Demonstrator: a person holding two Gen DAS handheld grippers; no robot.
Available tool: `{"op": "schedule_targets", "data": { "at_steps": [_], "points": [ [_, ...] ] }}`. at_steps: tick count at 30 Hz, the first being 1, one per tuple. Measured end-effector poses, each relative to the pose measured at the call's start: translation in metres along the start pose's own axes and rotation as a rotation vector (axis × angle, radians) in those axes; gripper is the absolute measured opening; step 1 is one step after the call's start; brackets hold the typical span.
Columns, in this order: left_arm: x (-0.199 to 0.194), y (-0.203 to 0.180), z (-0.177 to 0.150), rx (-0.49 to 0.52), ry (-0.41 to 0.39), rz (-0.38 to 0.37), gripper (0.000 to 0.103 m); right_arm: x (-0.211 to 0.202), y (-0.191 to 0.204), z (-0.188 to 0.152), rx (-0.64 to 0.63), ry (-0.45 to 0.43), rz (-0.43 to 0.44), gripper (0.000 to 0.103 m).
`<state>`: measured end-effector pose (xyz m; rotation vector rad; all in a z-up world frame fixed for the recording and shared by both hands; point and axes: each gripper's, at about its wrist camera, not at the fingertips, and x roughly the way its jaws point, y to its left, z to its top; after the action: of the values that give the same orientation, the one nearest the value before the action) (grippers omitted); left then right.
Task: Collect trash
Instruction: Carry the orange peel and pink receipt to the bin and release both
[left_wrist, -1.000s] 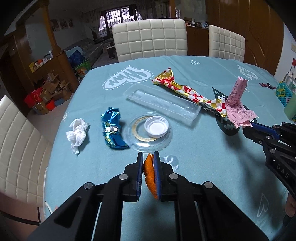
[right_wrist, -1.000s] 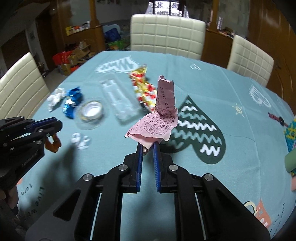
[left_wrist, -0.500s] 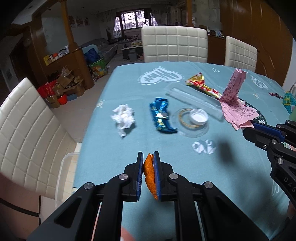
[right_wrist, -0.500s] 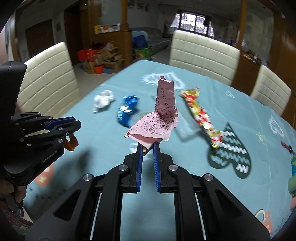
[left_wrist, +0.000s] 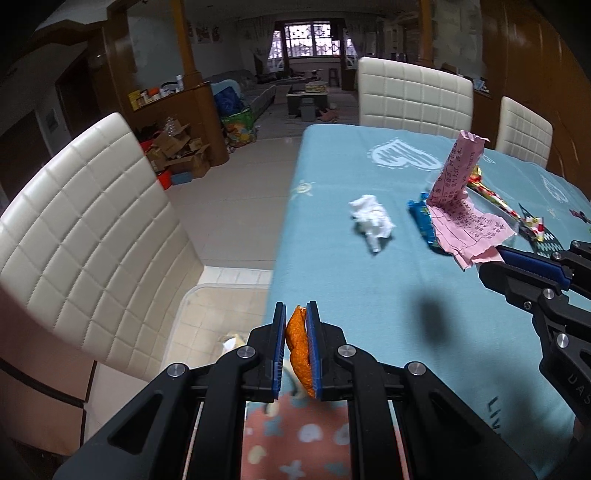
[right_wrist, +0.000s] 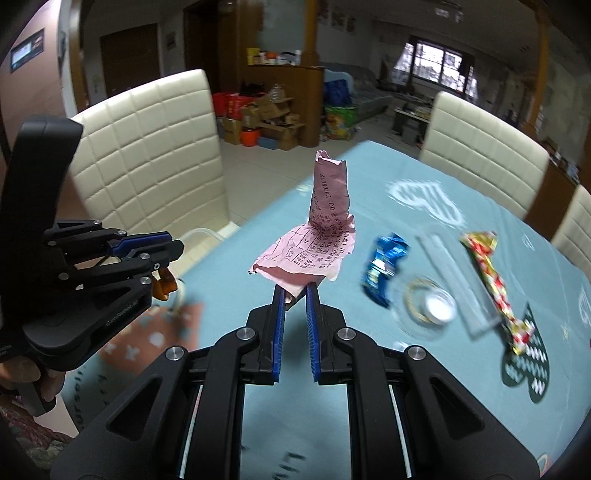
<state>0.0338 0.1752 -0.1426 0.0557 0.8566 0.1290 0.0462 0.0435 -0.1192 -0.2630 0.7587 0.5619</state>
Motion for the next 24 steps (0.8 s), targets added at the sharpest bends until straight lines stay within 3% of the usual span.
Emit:
{"op": "schedule_targets", "data": {
  "at_steps": [7,24],
  "points": [
    [0.007,0.041,-0.002,-0.038,0.002,0.028,0.012,0.016,0.032,0.019,-0.045,-0.005,0.043,0.014],
    [0.027,0.098,0.001,-0.097,0.016,0.067,0.012,0.053,0.087,0.053,-0.157,-0.019,0.133,0.01]
  ]
}}
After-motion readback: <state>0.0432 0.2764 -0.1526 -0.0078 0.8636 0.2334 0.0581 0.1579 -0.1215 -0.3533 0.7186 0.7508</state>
